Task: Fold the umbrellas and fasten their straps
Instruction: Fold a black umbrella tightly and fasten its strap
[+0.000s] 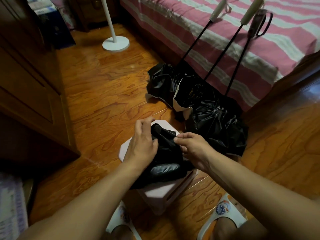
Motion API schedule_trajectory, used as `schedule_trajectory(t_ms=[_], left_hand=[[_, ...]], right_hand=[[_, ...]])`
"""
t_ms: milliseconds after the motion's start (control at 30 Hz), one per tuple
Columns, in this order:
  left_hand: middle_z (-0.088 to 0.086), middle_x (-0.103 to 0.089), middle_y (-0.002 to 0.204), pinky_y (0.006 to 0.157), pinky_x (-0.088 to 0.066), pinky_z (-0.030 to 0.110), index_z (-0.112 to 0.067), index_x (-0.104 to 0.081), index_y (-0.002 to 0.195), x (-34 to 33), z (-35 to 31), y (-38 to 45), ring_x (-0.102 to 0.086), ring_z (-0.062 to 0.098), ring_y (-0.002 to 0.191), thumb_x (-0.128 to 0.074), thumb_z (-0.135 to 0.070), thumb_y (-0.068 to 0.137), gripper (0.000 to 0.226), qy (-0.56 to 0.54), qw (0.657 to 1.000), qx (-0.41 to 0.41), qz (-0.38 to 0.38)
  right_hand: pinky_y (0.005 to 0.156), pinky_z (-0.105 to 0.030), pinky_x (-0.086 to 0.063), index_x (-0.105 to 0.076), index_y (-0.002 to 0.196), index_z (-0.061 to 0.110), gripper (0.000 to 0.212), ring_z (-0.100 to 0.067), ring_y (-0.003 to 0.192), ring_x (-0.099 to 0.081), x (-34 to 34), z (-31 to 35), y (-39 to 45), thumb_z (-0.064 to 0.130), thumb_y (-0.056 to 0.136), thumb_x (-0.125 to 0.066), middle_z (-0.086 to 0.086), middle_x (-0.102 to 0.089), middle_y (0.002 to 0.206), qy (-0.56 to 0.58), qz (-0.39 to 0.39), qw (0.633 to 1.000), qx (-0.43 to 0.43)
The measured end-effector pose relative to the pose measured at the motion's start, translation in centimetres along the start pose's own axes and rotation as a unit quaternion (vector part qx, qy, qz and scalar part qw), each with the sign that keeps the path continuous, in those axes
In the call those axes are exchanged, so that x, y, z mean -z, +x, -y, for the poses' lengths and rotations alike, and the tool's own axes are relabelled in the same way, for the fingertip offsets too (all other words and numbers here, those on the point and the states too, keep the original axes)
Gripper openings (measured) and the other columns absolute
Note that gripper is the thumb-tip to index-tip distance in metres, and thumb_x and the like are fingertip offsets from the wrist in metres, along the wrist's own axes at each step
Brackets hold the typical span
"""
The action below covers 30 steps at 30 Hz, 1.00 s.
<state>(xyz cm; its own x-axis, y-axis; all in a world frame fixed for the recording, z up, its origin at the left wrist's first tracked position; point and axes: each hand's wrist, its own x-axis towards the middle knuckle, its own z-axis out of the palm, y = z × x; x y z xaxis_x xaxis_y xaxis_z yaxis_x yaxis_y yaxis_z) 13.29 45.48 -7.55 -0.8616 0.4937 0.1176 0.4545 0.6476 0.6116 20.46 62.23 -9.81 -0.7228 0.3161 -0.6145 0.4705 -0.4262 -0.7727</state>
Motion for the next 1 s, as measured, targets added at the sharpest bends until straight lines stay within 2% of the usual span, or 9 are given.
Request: schedule_trajectory(t_ms=[133,267,367,467,633,800,833,933,1000], left_hand=[[0.004,-0.044,0.117,0.053,-0.053,0.039,-0.02,-0.04,0.12,0.4,-0.5,0.1,-0.061,0.027,0.076,-0.066,-0.005,0.089,0.043,0.03,0.996,-0.069,-0.057],[0.004,-0.063,0.1,0.058,-0.051,0.04,-0.019,-0.048,0.119,1.0,-2.1,-0.1,-0.064,0.03,0.076,-0.066,-0.009,0.092,0.034,0.084,0.982,-0.159,-0.051],[-0.002,-0.066,0.089,0.066,-0.051,0.04,-0.024,-0.051,0.121,1.9,-2.8,0.5,-0.063,0.023,0.078,-0.062,-0.012,0.095,0.031,0.059,0.997,-0.032,-0.023],[-0.004,-0.064,0.071,0.063,-0.043,0.032,-0.028,-0.057,0.116,3.0,-2.4,1.5,-0.059,0.014,0.067,-0.068,-0.012,0.093,0.029,-0.104,0.981,0.151,0.062],[0.001,-0.058,0.065,0.069,-0.052,0.039,-0.03,-0.07,0.105,4.7,-1.1,2.3,-0.057,0.02,0.064,-0.07,-0.009,0.091,0.026,-0.278,0.936,0.205,0.07],[-0.001,-0.075,0.093,0.08,-0.062,0.036,-0.033,-0.073,0.114,4.2,-2.5,2.0,-0.075,0.018,0.084,-0.067,-0.014,0.095,0.027,-0.402,0.883,0.237,0.044],[0.0,-0.076,0.095,0.082,-0.062,0.034,-0.035,-0.069,0.121,4.1,-2.6,1.9,-0.075,0.016,0.085,-0.069,-0.021,0.096,0.029,-0.403,0.883,0.232,0.065],[-0.005,-0.07,0.081,0.069,-0.051,0.019,-0.048,-0.052,0.136,3.8,-2.3,2.1,-0.067,0.007,0.074,-0.071,-0.033,0.093,0.049,-0.132,0.985,0.096,0.062],[-0.004,-0.067,0.076,0.073,-0.054,0.034,-0.046,-0.047,0.142,3.5,-2.1,2.1,-0.065,0.016,0.076,-0.063,-0.03,0.097,0.051,-0.026,0.999,0.017,0.041]], right_hand=[[0.053,-0.03,-0.041,-0.063,0.105,0.01,0.023,-0.012,0.05,-0.05,-0.4,-0.1,-0.2,0.009,0.088,-0.077,-0.006,-0.061,0.074,-0.01,-0.025,1.0,0.001],[0.05,-0.025,-0.048,-0.064,0.106,0.009,0.023,-0.012,0.058,-0.059,-0.3,0.2,-0.3,0.006,0.088,-0.076,-0.01,-0.066,0.088,-0.016,-0.047,0.998,0.024],[0.062,-0.027,-0.052,-0.066,0.1,0.012,0.02,-0.019,0.077,-0.064,0.0,0.1,0.0,0.008,0.084,-0.078,-0.013,-0.071,0.1,-0.039,-0.088,0.994,0.044],[0.065,-0.03,-0.052,-0.065,0.096,0.014,0.019,-0.021,0.08,-0.064,0.2,0.2,0.3,0.007,0.084,-0.078,-0.012,-0.071,0.098,-0.033,-0.104,0.993,0.047],[0.08,-0.039,-0.059,-0.066,0.095,0.016,0.018,-0.028,0.093,-0.069,0.3,0.7,0.3,0.009,0.082,-0.076,-0.007,-0.07,0.091,-0.007,-0.105,0.992,0.071],[0.08,-0.03,-0.056,-0.062,0.11,0.009,0.021,-0.016,0.081,-0.063,0.6,0.6,-1.0,-0.001,0.093,-0.066,0.003,-0.057,0.071,0.04,-0.046,0.994,0.093],[0.078,-0.028,-0.056,-0.062,0.11,0.009,0.022,-0.015,0.079,-0.064,0.7,0.5,-1.2,-0.002,0.092,-0.066,0.003,-0.058,0.071,0.036,-0.039,0.993,0.103],[0.08,-0.028,-0.057,-0.066,0.106,0.011,0.02,-0.014,0.079,-0.066,1.0,0.4,-1.7,0.0,0.09,-0.07,0.004,-0.061,0.072,-0.039,-0.045,0.989,0.136],[0.086,-0.031,-0.058,-0.068,0.102,0.012,0.017,-0.015,0.08,-0.064,1.2,0.5,-2.0,0.0,0.09,-0.07,0.005,-0.059,0.07,-0.055,-0.061,0.985,0.15]])
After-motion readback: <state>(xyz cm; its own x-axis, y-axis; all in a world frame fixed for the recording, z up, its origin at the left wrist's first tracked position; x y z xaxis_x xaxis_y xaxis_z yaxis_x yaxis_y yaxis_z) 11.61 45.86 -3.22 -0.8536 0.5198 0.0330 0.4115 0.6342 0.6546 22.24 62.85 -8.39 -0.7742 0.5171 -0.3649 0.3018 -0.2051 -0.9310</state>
